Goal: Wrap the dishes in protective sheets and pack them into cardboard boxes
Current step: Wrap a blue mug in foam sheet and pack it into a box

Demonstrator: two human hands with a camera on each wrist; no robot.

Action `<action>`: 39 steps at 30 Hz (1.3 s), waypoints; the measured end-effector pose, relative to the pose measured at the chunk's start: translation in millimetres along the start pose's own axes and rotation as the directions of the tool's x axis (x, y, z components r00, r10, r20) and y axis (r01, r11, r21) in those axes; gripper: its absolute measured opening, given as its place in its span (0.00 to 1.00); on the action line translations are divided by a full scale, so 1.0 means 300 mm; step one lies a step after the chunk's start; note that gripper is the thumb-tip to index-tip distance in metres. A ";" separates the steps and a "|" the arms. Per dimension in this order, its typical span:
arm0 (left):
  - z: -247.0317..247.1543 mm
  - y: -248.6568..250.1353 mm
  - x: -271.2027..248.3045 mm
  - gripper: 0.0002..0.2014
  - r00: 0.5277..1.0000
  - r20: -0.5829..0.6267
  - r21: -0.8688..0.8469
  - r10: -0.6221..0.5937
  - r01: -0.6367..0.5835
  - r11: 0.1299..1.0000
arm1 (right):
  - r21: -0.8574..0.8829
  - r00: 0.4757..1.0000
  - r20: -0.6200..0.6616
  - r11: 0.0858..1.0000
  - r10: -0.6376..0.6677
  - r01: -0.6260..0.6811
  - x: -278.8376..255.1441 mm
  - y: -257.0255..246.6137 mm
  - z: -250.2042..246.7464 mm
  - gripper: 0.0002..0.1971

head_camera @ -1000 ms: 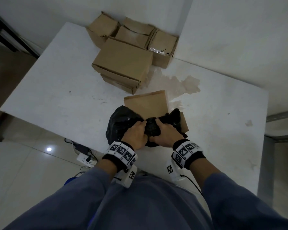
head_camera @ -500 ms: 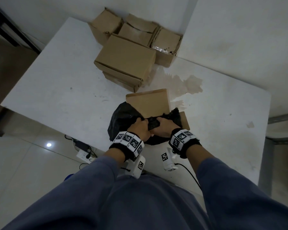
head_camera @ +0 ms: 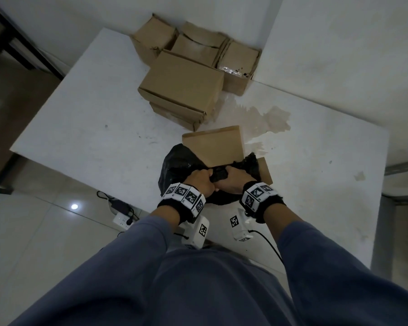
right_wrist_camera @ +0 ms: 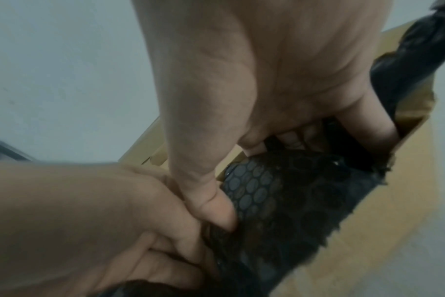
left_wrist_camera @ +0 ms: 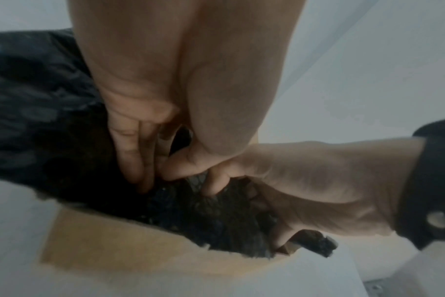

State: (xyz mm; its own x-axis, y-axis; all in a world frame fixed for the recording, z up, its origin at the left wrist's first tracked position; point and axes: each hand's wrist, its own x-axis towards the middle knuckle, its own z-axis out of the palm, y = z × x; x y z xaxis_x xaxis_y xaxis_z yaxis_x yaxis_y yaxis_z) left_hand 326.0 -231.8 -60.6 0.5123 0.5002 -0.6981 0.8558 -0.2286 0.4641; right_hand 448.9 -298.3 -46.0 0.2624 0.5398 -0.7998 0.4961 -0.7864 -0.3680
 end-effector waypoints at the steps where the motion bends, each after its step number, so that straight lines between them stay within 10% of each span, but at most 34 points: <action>1: 0.011 -0.007 -0.014 0.18 0.999 -0.018 -0.017 0.032 -0.032 0.999 | 0.020 1.000 0.004 1.000 -0.007 0.007 -0.007 0.012 0.001 0.11; 7: 0.074 -0.091 -0.109 0.33 0.964 -0.171 -0.023 0.202 -0.209 0.978 | 0.093 0.994 -0.081 0.993 -0.070 0.077 -0.046 0.072 0.037 0.38; 31: 0.077 -0.045 0.018 0.33 1.000 -0.011 0.088 0.026 -0.025 0.996 | 0.020 0.990 -0.109 0.995 -0.095 0.097 -0.004 0.059 0.060 0.38; 39: 0.116 -0.091 -0.040 0.39 0.972 -0.169 0.019 0.165 -0.165 0.986 | 0.052 0.993 0.024 0.992 -0.118 0.116 0.001 0.082 0.023 0.39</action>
State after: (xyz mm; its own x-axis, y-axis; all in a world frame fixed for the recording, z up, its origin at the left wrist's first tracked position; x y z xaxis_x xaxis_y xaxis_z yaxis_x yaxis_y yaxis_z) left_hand 299.1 -260.6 -83.9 0.6270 0.5893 -0.5096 0.7611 -0.3237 0.5622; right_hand 455.5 -319.7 -58.4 0.1825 0.6215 -0.7619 0.4793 -0.7328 -0.4830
